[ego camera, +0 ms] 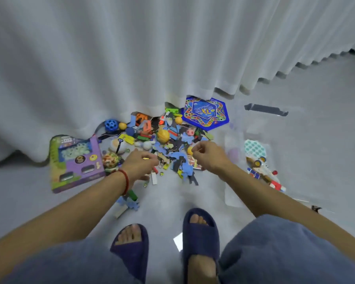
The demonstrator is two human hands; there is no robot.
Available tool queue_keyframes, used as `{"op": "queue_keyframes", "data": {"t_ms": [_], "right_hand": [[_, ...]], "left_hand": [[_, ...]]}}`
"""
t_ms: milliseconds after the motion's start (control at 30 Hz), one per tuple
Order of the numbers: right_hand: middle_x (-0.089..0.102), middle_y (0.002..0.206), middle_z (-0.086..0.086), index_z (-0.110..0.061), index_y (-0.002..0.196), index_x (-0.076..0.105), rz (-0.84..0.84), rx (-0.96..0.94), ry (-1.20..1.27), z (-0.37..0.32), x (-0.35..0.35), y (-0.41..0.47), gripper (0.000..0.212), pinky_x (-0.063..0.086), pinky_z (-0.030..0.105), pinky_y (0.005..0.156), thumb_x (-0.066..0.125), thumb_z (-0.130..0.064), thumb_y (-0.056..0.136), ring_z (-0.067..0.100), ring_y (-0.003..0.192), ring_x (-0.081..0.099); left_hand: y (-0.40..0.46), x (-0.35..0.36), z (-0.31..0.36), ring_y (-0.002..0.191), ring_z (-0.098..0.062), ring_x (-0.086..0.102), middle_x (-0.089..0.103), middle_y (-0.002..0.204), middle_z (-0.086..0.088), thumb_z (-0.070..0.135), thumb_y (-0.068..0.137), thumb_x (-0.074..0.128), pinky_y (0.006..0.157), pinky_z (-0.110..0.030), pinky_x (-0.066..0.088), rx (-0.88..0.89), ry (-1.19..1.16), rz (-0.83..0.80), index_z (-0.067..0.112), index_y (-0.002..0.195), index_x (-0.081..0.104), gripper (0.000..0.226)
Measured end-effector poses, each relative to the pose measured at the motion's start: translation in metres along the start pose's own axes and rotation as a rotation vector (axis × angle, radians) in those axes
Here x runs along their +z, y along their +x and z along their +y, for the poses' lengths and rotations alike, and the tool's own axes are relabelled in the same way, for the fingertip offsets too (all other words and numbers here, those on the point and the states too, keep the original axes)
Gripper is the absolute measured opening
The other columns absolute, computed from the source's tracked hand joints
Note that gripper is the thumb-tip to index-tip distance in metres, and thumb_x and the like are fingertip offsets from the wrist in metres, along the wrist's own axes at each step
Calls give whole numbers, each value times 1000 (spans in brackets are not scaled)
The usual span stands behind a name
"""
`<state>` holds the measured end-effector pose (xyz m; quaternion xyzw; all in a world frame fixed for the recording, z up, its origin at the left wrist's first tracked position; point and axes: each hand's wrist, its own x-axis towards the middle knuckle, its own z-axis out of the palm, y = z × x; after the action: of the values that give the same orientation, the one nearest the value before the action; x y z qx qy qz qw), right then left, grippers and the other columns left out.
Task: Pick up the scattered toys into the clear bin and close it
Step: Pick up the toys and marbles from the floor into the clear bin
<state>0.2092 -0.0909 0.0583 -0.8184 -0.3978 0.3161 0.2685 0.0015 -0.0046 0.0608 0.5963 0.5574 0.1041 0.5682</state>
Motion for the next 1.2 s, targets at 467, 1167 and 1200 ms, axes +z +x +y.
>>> {"op": "queue_keyframes", "data": {"t_ms": [467,1167,1200], "right_hand": [[27,151,13,-26,151,24,57,37,-562,65,146,121,81,49,54,91,63,-58,87,41,135,27],[60,102,6,-16,110,68,313,174,-72,81,136,124,24,43,32,63,69,-23,88,22,84,56],[62,97,4,-15,110,69,323,203,-12,79,133,121,23,48,34,65,70,-21,88,23,84,59]], "left_hand": [[111,28,-99,101,-14,56,58,111,3,26,80,70,85,-24,44,187,375,-3,24,124,61,45],[215,60,-59,103,-32,42,55,111,-8,30,75,62,65,-38,37,650,1140,35,15,121,43,52],[214,57,-58,102,-31,42,56,110,-8,27,78,61,68,-38,37,671,1121,20,15,120,45,46]]}}
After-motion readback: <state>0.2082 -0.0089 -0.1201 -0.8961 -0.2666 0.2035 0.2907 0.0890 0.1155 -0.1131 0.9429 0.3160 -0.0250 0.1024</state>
